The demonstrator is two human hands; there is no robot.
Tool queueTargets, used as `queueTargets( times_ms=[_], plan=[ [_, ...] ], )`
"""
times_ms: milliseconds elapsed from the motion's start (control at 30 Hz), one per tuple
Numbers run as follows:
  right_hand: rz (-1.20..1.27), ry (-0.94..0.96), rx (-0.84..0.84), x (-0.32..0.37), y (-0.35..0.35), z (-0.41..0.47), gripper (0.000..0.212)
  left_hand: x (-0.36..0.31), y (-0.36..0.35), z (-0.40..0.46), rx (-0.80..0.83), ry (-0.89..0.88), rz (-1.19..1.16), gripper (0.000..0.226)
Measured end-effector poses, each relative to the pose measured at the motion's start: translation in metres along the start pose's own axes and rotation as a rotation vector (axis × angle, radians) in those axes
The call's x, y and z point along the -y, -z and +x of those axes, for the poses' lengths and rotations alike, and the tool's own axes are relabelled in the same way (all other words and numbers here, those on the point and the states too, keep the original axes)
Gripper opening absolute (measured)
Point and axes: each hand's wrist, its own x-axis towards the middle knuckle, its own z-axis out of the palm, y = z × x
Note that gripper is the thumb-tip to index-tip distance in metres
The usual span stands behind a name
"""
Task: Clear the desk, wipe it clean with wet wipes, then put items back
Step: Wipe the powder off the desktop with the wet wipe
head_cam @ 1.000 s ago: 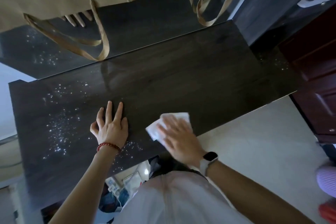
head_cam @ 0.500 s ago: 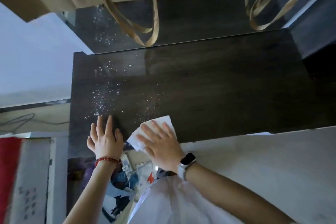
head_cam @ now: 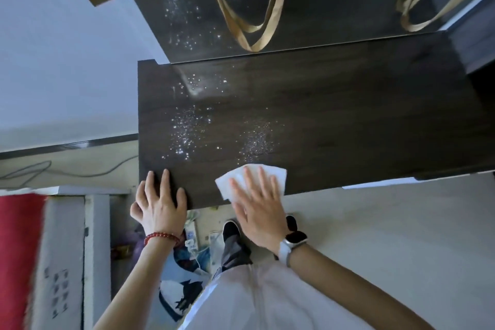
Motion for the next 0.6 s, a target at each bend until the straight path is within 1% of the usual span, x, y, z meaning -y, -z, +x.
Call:
queueTargets(
  times_ms=[33, 67, 100, 133, 167, 200, 233, 267, 300, 333, 367, 433, 467, 500, 533, 567, 600],
  plan=[
    [-0.005, 0.081, 0.023, -0.001, 0.002, 0.002, 0.047, 0.005, 0.001, 0.002, 0.002, -0.025, 0.005, 0.06],
    [-0.034, 0.125, -0.003, -0.015, 0.003, 0.003, 0.044, 0.01, 0.002, 0.004, 0.005, -0.041, 0.006, 0.061],
    [-0.074, 0.123, -0.054, -0.034, 0.004, 0.002, 0.043, 0.016, 0.001, 0.006, 0.011, -0.039, -0.003, 0.064],
    [-0.128, 0.021, -0.103, -0.057, 0.005, 0.001, 0.044, 0.021, 0.001, 0.008, 0.023, -0.021, -0.023, 0.068],
    [-0.149, -0.172, -0.147, -0.079, 0.009, -0.001, 0.047, 0.027, 0.001, 0.009, 0.036, 0.005, -0.049, 0.073],
    [-0.108, -0.406, -0.171, -0.093, 0.017, 0.0, 0.052, 0.034, 0.001, 0.01, 0.048, 0.025, -0.078, 0.076],
    [-0.045, -0.618, -0.203, -0.092, 0.02, 0.005, 0.057, 0.04, 0.001, 0.011, 0.064, 0.033, -0.122, 0.078],
    [0.018, -0.752, -0.214, -0.077, 0.017, 0.013, 0.06, 0.045, 0.002, 0.012, 0.093, 0.039, -0.194, 0.079],
    [0.057, -0.739, -0.209, -0.051, 0.01, 0.021, 0.059, 0.051, 0.003, 0.014, 0.123, 0.038, -0.288, 0.08],
    [0.057, -0.602, -0.18, -0.019, 0.0, 0.026, 0.056, 0.056, 0.005, 0.016, 0.146, 0.029, -0.37, 0.08],
    [0.048, -0.394, -0.134, 0.016, -0.009, 0.028, 0.052, 0.061, 0.008, 0.017, 0.158, 0.009, -0.418, 0.078],
    [0.01, 0.018, -0.006, 0.074, -0.025, 0.023, 0.046, 0.069, 0.015, 0.021, 0.151, -0.043, -0.436, 0.068],
    [-0.017, 0.176, 0.053, 0.088, -0.023, 0.021, 0.044, 0.073, 0.018, 0.024, 0.15, -0.065, -0.436, 0.062],
    [-0.025, 0.289, 0.096, 0.087, -0.019, 0.02, 0.043, 0.075, 0.02, 0.026, 0.146, -0.086, -0.435, 0.058],
    [-0.036, 0.339, 0.098, 0.074, -0.014, 0.02, 0.042, 0.077, 0.021, 0.029, 0.147, -0.103, -0.432, 0.055],
    [-0.061, 0.326, 0.083, 0.052, -0.011, 0.019, 0.042, 0.077, 0.023, 0.03, 0.153, -0.112, -0.435, 0.055],
    [-0.078, 0.237, 0.066, 0.025, -0.007, 0.017, 0.045, 0.075, 0.024, 0.03, 0.165, -0.114, -0.442, 0.055]
  ],
)
